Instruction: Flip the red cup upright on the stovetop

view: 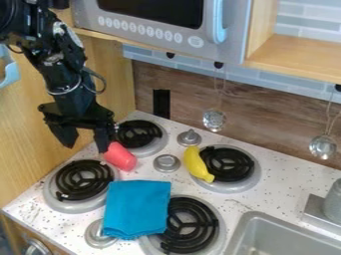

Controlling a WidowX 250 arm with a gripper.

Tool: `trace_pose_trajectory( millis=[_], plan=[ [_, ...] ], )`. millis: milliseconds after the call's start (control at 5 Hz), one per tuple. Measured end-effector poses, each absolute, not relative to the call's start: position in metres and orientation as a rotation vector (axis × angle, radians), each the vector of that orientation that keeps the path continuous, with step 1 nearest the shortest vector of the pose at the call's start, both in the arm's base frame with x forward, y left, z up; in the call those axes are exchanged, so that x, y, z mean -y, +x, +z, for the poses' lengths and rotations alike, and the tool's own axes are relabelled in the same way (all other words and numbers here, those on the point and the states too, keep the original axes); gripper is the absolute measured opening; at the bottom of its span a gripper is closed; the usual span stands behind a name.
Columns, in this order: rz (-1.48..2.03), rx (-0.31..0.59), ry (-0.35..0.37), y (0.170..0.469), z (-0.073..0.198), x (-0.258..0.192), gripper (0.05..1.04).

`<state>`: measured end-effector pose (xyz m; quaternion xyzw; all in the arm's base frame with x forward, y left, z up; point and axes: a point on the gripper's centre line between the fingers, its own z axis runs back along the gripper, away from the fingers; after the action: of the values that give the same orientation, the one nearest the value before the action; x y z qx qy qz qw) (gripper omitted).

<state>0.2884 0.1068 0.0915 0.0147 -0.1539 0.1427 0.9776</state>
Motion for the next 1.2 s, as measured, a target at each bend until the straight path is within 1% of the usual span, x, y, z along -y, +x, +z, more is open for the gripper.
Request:
trace_pose_trajectory(
  millis=[200,400,600,800,1000,1200],
  plan=[
    [0.282,0.290,0.026,0.287,0.085,-0.106,1.000],
    [0.184,0.290,0.077,0.305,0.071,-0.119,1.000],
    [0.095,0.312,0.131,0.329,0.054,-0.133,1.000],
    [0.027,0.331,0.155,0.352,0.047,-0.143,1.000],
    [-0.026,0.357,0.124,0.374,0.046,-0.145,1.000],
    [-0.028,0.373,0.052,0.392,0.038,-0.156,1.000]
  ],
)
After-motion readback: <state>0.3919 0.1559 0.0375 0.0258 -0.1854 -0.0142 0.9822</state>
